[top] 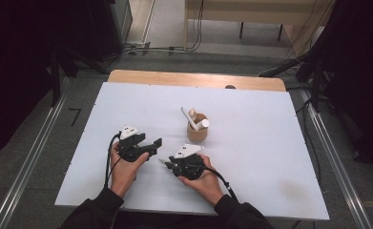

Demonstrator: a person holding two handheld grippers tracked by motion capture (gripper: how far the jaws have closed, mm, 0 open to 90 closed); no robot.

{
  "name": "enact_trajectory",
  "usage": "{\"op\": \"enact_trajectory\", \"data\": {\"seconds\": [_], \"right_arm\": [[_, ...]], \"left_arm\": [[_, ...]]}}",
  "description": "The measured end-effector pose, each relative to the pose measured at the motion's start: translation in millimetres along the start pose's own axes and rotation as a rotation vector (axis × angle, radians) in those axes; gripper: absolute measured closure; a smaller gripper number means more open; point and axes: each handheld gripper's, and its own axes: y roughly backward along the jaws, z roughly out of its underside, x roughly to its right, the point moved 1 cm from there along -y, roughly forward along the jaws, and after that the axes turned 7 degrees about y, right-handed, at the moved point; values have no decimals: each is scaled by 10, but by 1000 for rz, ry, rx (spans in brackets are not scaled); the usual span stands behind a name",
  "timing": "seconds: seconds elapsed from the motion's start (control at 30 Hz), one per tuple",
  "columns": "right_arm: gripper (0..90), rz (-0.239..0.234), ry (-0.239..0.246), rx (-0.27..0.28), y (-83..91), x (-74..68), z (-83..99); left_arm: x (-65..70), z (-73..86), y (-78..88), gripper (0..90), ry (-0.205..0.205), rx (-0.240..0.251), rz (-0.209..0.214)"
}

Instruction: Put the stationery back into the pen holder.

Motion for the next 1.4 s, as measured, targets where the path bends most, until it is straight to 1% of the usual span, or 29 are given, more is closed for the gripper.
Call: {"op": "enact_trajectory", "data": {"seconds": [0.13,0.27,0.43,0.8,0.9,0.97,1.07,1.13,1.23,1.27,1.33,1.4], "right_arm": [[713,5,16,-17,-17,-10,-6],[739,8,21,-34,-29,-26,-11],[761,8,29,-32,-35,-25,-12],[782,4,13,-33,-28,-15,-10],[783,-1,8,-24,-22,-4,-8],[784,-9,-6,-14,-14,16,-5],[785,-20,-42,0,5,54,2],[785,-15,-53,5,26,81,9],[785,-16,-85,24,76,133,12],[785,-11,-83,31,100,156,12],[785,-3,-95,48,156,207,14],[785,3,-129,68,227,270,21]], "left_arm": [[-1,0,-1,257,0,0,-1],[2,2,-2,257,1,-2,0],[4,4,-3,257,0,-3,-1],[8,5,1,257,3,0,3],[9,5,5,257,7,1,8],[8,3,11,257,8,4,8],[8,-3,24,257,11,8,12],[10,-6,29,258,14,9,17],[18,-6,34,258,18,11,22],[19,-7,37,258,21,10,25],[25,-8,45,258,30,14,34],[33,-10,55,258,28,15,37]]}}
